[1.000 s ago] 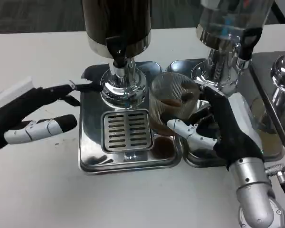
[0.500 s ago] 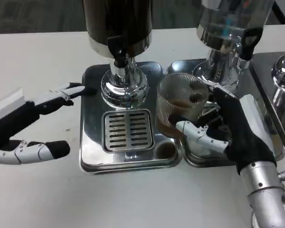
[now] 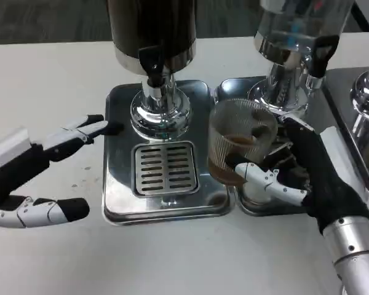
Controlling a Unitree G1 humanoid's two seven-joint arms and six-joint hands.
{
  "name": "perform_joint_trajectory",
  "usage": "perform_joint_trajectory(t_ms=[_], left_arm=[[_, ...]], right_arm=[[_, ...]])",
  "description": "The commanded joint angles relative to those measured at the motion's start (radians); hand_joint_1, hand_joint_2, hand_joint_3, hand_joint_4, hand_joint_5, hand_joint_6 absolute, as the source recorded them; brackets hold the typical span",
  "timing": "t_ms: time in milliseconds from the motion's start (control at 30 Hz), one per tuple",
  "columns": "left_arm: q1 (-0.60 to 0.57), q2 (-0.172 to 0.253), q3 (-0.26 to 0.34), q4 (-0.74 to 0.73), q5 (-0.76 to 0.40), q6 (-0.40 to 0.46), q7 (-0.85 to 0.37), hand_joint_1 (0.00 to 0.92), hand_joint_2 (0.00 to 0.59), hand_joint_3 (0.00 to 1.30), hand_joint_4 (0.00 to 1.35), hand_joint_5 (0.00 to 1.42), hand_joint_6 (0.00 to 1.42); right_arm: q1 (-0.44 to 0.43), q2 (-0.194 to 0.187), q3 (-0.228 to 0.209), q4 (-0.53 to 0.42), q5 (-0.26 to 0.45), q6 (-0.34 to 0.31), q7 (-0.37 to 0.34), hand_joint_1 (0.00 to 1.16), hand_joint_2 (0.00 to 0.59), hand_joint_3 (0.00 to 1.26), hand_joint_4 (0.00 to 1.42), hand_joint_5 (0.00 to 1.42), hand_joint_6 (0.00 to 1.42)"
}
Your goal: Grasp the cup under the faucet to collect the drink, then remove the cup.
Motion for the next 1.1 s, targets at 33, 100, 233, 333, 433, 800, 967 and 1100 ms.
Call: perform_joint_trajectory(t_ms=[33, 100, 233, 333, 433, 800, 967, 1100], left_arm=[[0.028, 0.024, -0.002, -0.023, 0.008, -0.016, 0.007, 0.000, 0.111, 0.09, 0.00, 0.00, 0.17], [0.038, 0.024, -0.003, -0.031, 0.004, -0.020, 0.007, 0.000, 0.109, 0.08, 0.00, 0.00, 0.16], [0.065, 0.022, 0.000, -0.055, 0.017, -0.049, 0.016, 0.000, 0.107, 0.08, 0.00, 0.00, 0.16], [0.086, 0.020, 0.002, -0.075, 0.033, -0.077, 0.027, 0.000, 0.106, 0.07, 0.00, 0.00, 0.16], [0.099, 0.019, 0.002, -0.084, 0.046, -0.094, 0.040, 0.000, 0.109, 0.05, 0.00, 0.00, 0.15], [0.132, 0.031, -0.006, -0.097, 0.044, -0.119, 0.068, 0.000, 0.107, 0.03, 0.00, 0.00, 0.14], [0.157, 0.040, -0.009, -0.119, 0.034, -0.120, 0.074, 0.000, 0.107, 0.02, 0.00, 0.00, 0.14], [0.177, 0.041, -0.008, -0.134, 0.021, -0.120, 0.077, 0.000, 0.106, 0.02, 0.00, 0.00, 0.14]], right_arm=[[0.016, 0.001, -0.011, -0.057, 0.011, -0.024, -0.004, 0.73, 0.229, 0.49, 0.63, 0.74, 0.84], [0.031, 0.000, -0.010, -0.074, 0.010, -0.025, -0.003, 0.73, 0.227, 0.50, 0.63, 0.75, 0.84], [0.055, -0.001, -0.010, -0.100, 0.010, -0.028, 0.000, 0.73, 0.227, 0.50, 0.63, 0.75, 0.84], [0.083, -0.002, -0.011, -0.130, 0.013, -0.028, 0.005, 0.73, 0.227, 0.51, 0.63, 0.75, 0.85], [0.108, -0.003, -0.012, -0.160, 0.014, -0.029, 0.011, 0.73, 0.227, 0.51, 0.63, 0.75, 0.86], [0.186, -0.007, -0.017, -0.242, 0.017, -0.022, 0.035, 0.73, 0.227, 0.51, 0.64, 0.76, 0.86], [0.226, -0.006, -0.022, -0.277, 0.018, -0.023, 0.044, 0.73, 0.227, 0.51, 0.64, 0.76, 0.86], [0.249, -0.006, -0.024, -0.302, 0.017, -0.023, 0.047, 0.73, 0.227, 0.51, 0.64, 0.77, 0.86]])
